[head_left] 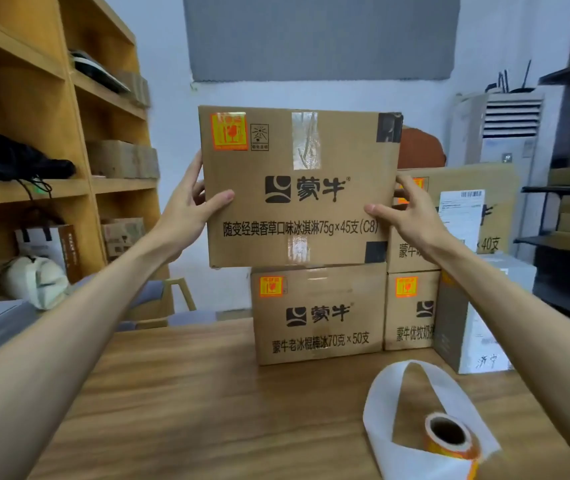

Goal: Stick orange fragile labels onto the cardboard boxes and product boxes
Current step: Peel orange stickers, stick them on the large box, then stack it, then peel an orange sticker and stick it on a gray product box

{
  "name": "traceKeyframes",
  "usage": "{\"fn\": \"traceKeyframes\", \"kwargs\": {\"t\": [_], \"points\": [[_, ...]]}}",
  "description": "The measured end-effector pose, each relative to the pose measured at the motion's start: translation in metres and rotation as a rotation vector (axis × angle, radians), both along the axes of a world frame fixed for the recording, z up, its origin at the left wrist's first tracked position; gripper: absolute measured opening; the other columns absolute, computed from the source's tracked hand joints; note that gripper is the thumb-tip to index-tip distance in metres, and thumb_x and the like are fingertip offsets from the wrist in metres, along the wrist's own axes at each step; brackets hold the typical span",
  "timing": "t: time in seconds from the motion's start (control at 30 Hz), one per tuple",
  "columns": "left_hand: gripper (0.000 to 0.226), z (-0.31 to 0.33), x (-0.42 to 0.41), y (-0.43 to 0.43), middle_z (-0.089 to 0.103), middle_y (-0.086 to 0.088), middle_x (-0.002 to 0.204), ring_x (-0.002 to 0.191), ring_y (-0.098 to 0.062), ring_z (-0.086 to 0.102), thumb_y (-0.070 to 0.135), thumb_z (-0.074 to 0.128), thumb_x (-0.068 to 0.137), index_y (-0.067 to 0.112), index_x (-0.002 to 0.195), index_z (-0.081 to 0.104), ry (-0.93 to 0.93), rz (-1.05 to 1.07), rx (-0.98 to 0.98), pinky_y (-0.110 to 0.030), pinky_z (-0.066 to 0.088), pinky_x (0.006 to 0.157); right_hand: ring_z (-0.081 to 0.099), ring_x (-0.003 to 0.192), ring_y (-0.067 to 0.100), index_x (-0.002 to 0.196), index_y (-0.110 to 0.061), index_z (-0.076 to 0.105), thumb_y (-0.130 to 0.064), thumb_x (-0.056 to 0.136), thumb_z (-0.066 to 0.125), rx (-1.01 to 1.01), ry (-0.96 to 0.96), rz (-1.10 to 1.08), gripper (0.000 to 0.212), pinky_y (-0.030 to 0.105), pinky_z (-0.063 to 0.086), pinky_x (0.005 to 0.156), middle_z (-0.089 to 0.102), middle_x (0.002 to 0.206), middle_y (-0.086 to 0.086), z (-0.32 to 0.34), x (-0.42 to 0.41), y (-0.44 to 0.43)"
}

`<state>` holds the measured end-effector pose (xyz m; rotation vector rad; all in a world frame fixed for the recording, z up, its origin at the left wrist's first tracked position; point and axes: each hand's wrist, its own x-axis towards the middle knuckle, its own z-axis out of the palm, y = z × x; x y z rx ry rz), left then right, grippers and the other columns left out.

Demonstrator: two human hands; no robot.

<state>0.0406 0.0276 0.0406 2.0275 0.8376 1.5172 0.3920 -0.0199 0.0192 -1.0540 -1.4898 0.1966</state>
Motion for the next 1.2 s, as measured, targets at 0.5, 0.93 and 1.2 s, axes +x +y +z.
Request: {"fn": "traceKeyframes", "kwargs": {"t": [0.5, 0.93, 1.2], "points": [[0.075, -0.050, 0.049, 0.115, 0.058, 0.008, 0.142, 0.127, -0.014, 0.059, 0.030, 0.064, 0.100, 0.046, 0.157, 0.018, 0.015, 0.005, -0.014, -0.041, 0.054, 0.103, 0.057, 0.105, 0.019, 0.126, -0.015, 0.045, -0.022, 0.086, 0.077, 0.008, -0.061, -0.267, 0.052, 0.035, 0.054, 0.090, 0.056, 0.116, 0.001, -0.037, 0.037, 0.087], [0.088, -0.068, 0.038, 0.110, 0.046, 0.002, 0.148, 0.130, -0.016, 0.052, 0.046, 0.071, 0.091, 0.041, 0.159, 0.015, 0.064, 0.131, -0.065, -0.040, 0.047, 0.106, 0.055, 0.092, 0.026, 0.113, -0.013, 0.043, -0.041, 0.084, 0.077, 0.011, -0.185, -0.512, 0.052, 0.030, 0.039, 0.064, 0.055, 0.109, 0.010, -0.046, 0.030, 0.080], [0.066, -0.074, -0.020, 0.056, 0.049, 0.006, 0.148, 0.131, -0.009, 0.046, 0.052, 0.064, 0.095, 0.038, 0.153, 0.034, 0.339, 0.356, -0.002, -0.039, 0.042, 0.107, 0.055, 0.083, 0.023, 0.091, -0.014, 0.054, -0.046, 0.090, 0.067, 0.076, -0.382, -0.533, 0.035, 0.034, 0.040, 0.064, 0.056, 0.095, 0.003, -0.060, -0.031, 0.050]]}}
